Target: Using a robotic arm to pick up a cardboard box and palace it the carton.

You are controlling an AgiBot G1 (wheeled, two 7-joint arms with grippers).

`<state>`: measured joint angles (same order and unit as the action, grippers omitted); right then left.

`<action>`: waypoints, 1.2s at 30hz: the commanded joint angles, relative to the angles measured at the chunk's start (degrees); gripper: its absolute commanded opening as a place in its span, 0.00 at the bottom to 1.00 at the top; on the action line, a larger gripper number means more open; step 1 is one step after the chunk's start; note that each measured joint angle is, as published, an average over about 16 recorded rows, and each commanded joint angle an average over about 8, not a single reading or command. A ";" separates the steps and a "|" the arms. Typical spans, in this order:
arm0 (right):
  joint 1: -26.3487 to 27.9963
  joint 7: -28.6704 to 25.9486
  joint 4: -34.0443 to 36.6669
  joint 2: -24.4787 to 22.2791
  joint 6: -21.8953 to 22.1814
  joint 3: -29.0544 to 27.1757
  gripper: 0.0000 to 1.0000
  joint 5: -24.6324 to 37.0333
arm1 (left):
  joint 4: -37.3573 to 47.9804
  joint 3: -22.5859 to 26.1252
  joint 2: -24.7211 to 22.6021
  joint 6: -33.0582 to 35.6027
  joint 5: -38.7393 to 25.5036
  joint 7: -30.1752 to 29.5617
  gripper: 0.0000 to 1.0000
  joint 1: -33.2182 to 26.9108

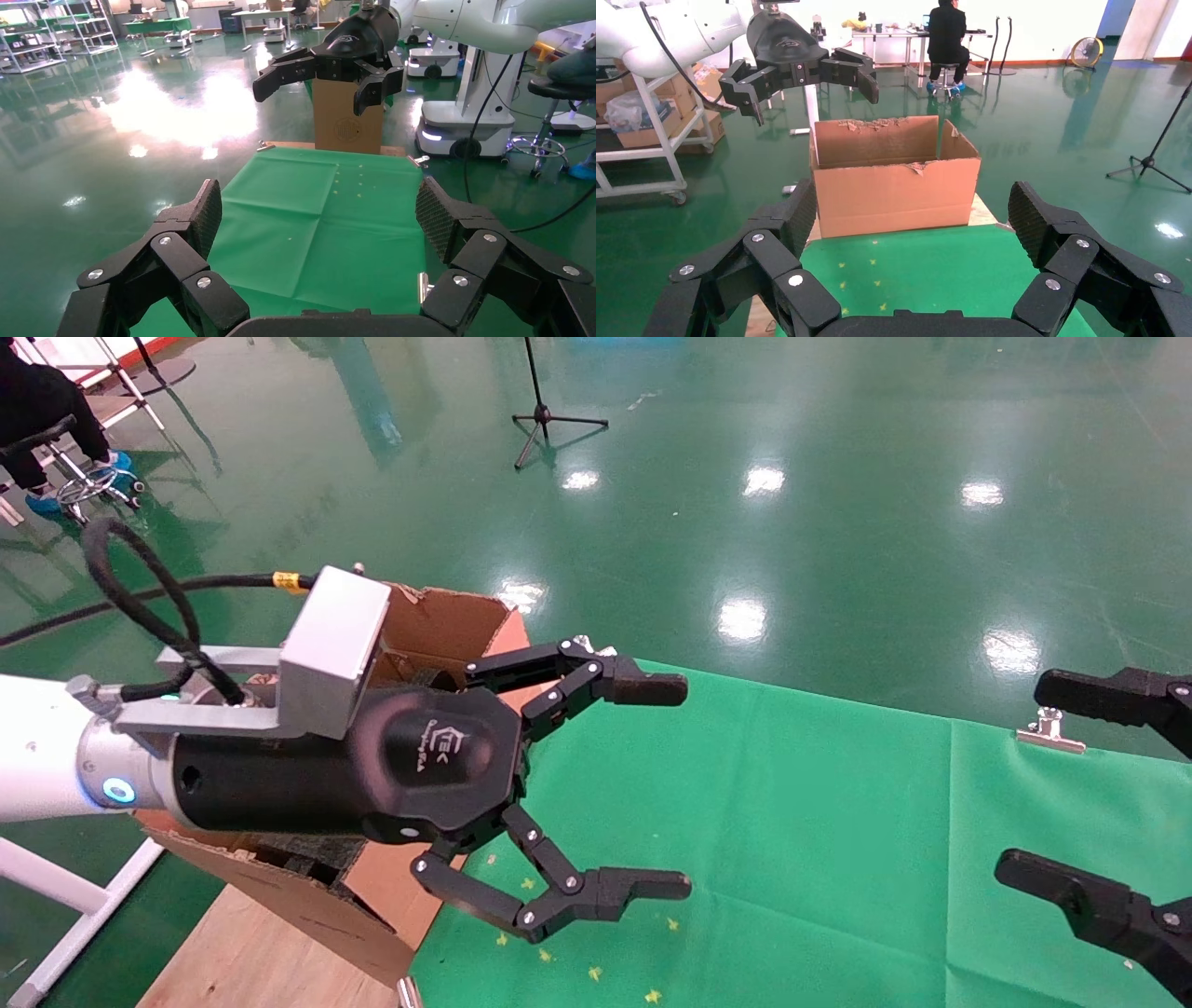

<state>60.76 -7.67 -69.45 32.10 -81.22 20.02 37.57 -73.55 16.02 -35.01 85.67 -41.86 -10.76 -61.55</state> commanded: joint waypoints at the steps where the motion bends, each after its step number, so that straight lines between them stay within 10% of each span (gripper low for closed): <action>1: 0.00 0.00 0.00 0.00 0.00 0.00 1.00 0.00 | 0.01 0.01 0.00 0.00 -0.01 -0.01 1.00 -0.01; 36: 0.00 0.00 0.00 0.00 0.00 0.00 1.00 0.00 | 0.08 0.06 0.00 -0.01 -0.10 -0.01 1.00 -0.09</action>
<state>60.76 -7.67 -69.45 32.10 -81.22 20.02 37.57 -73.47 16.08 -35.01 85.66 -41.96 -10.77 -61.64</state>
